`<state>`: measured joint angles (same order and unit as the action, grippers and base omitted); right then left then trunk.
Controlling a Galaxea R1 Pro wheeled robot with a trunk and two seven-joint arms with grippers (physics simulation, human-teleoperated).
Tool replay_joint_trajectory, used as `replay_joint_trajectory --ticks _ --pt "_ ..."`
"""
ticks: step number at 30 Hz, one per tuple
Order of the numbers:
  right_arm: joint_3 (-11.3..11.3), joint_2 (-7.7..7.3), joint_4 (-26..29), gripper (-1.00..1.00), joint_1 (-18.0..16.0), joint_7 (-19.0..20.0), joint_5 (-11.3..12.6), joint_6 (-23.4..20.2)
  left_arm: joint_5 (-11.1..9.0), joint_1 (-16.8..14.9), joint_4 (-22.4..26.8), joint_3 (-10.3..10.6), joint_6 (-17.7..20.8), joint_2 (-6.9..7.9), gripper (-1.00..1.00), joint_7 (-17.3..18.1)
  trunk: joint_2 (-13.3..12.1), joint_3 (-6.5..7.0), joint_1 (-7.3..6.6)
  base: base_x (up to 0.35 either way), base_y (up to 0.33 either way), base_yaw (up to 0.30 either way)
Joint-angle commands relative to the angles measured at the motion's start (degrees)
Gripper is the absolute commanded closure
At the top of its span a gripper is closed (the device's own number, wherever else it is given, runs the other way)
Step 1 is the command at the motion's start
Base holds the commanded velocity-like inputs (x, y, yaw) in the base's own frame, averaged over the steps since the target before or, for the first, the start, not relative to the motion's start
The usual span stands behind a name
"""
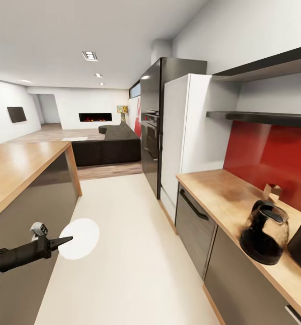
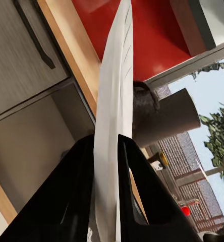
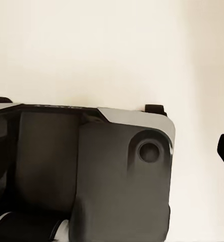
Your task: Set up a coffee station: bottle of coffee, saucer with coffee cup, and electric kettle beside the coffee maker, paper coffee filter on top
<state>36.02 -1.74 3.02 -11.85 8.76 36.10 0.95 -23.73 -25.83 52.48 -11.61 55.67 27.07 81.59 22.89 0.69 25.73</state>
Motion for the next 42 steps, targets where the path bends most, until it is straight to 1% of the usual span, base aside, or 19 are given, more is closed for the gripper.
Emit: replay_joint_trajectory --ticks 1,9,13,19,26,38,42 --pt "0.5 -0.02 0.0 -1.00 0.0 0.2 0.6 0.1 -0.1 0.0 0.0 0.0 0.4 0.00 1.00 0.0 0.0 -0.02 0.05 0.334 0.108 0.000" --pt "0.4 0.01 0.1 -1.00 0.0 0.2 0.6 0.1 -0.1 0.0 0.0 0.0 0.4 0.11 1.00 0.0 0.0 -0.02 0.05 0.330 0.122 0.000" --pt "0.4 0.03 0.2 -1.00 0.0 0.2 0.6 0.1 -0.1 0.0 -0.1 -0.5 0.4 0.13 1.00 0.0 0.0 -0.02 0.05 0.323 0.137 0.000" --pt "0.3 -0.03 0.1 -1.00 0.0 0.2 0.6 0.2 -0.1 0.0 -0.1 -0.7 0.4 0.15 1.00 0.0 0.0 -0.02 0.05 0.322 0.140 0.000" --pt "0.4 -0.19 0.0 -1.00 0.0 0.2 0.6 3.3 -0.1 0.0 -0.1 -0.7 0.4 0.09 1.00 0.0 0.0 -0.02 0.05 0.322 0.140 0.000" --pt "0.4 -0.19 -0.2 -1.00 0.0 0.2 0.5 3.7 -0.1 0.0 0.0 -0.6 0.3 -0.09 1.00 0.0 0.0 -0.02 0.05 0.322 0.140 -0.001" --pt "0.4 -0.19 -0.2 -1.00 0.0 0.2 0.5 3.7 -0.1 0.0 -0.1 -0.6 0.3 -0.09 1.00 0.0 0.0 -0.02 0.05 0.322 0.140 -0.137"
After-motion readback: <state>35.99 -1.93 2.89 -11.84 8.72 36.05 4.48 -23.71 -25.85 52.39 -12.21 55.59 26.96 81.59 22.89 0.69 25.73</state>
